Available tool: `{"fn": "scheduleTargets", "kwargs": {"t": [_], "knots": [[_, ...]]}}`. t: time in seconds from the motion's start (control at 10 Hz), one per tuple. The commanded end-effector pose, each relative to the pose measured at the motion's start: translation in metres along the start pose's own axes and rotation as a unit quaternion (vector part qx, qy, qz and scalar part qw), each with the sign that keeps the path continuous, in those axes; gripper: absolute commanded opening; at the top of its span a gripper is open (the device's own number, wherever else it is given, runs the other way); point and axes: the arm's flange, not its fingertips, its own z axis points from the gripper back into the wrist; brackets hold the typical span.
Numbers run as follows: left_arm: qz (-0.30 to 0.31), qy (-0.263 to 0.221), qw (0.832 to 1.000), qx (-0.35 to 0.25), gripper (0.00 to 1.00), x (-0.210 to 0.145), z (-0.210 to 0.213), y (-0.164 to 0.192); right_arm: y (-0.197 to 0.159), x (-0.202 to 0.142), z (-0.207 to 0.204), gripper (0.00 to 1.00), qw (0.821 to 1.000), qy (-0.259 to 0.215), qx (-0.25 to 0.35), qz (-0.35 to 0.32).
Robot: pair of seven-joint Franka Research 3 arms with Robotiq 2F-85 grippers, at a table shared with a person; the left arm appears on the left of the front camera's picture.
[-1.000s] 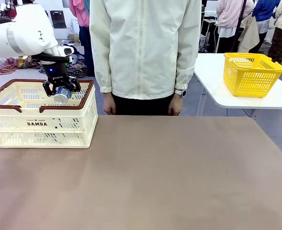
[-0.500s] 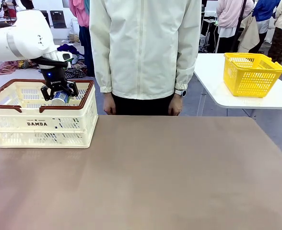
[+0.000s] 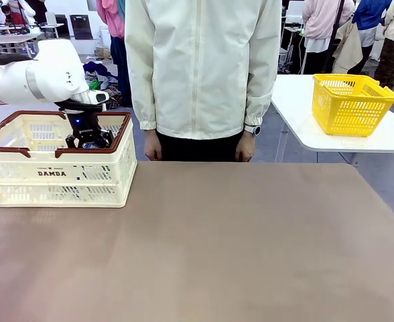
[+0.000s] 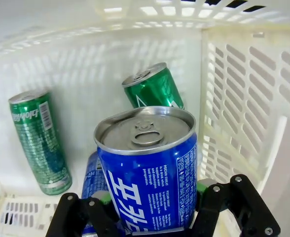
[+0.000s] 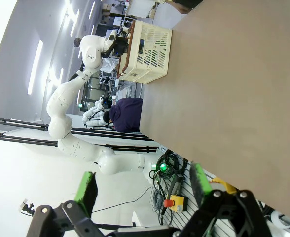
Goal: Place the drinks into the Shopping basket.
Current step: Pick up one drink and place it into the Shopping basket.
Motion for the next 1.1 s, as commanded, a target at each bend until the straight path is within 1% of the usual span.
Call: {"fn": "scheduleTargets", "kwargs": {"t": [0.0, 0.1, 0.3, 1.0], "knots": [[-0.008, -0.003, 1.000, 0.013, 0.00, 0.003, 0.005, -0.002, 0.006, 0.003, 0.000, 1.00, 1.000, -0.006, 0.006, -0.001], [-0.007, 0.002, 1.000, 0.018, 0.00, 0.004, 0.003, -0.002, 0.006, 0.003, 0.000, 1.00, 1.000, -0.006, 0.006, -0.001], [-0.008, 0.006, 1.000, 0.016, 1.00, 0.004, 0.004, -0.001, 0.006, 0.003, 0.000, 1.00, 1.000, -0.006, 0.006, -0.001], [-0.004, -0.014, 1.000, 0.002, 1.00, -0.002, 0.017, 0.005, 0.006, 0.003, 0.000, 1.00, 1.000, -0.006, 0.006, -0.001]]}}
